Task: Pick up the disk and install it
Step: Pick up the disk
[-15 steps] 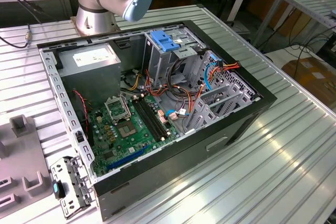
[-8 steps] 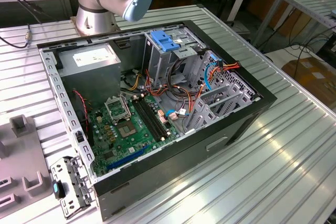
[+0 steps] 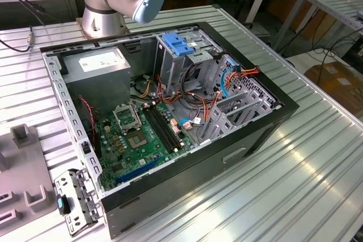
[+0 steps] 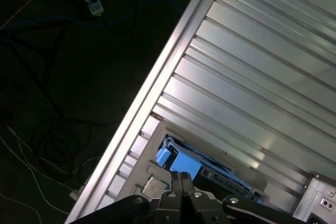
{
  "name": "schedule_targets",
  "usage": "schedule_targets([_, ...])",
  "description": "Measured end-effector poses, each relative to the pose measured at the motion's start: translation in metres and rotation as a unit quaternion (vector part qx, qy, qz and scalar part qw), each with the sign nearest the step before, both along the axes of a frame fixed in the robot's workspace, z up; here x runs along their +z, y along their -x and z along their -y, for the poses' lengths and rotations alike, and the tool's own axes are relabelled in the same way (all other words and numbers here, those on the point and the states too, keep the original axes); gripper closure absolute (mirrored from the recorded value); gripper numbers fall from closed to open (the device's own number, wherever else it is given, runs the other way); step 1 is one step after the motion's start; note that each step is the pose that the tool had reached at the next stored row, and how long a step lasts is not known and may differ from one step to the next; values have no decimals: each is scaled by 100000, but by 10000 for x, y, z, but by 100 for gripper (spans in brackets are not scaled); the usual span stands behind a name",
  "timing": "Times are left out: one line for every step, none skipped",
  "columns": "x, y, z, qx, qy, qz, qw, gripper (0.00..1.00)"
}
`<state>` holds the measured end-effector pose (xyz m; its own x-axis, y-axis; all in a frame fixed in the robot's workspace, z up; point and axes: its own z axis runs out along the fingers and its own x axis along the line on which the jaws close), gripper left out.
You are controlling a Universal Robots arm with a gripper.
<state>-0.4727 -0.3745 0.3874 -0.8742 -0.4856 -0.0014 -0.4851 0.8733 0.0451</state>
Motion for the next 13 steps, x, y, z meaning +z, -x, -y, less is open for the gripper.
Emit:
schedule_targets([0, 0, 0, 5, 1, -1, 100000, 89])
schedule_targets([0, 0, 0, 11, 0, 0, 100000, 89])
schedule_targets([0, 0, 0, 16, -1, 1, 100000, 89])
schedule_targets([0, 0, 0, 265, 0, 1, 100000, 89])
schedule_targets([0, 0, 0, 526, -1, 2, 99999, 89])
schedule_targets([0, 0, 0, 1054, 1, -2, 99994, 89])
schedule_targets([-1, 0, 0, 1705, -1, 1, 99985, 89])
schedule_targets([-1, 0, 0, 2688, 3, 0, 99964, 89])
schedule_targets([-1, 0, 0, 3435, 1, 0, 99941, 89])
schedule_targets([-2, 0, 0, 4443, -1, 2, 99901, 89])
schedule_targets([-1, 0, 0, 5073, 0, 2, 99871, 89])
schedule_targets([-2, 0, 0, 5600, -1, 2, 99843, 89])
schedule_targets([-1, 0, 0, 6510, 1, -2, 99788, 89])
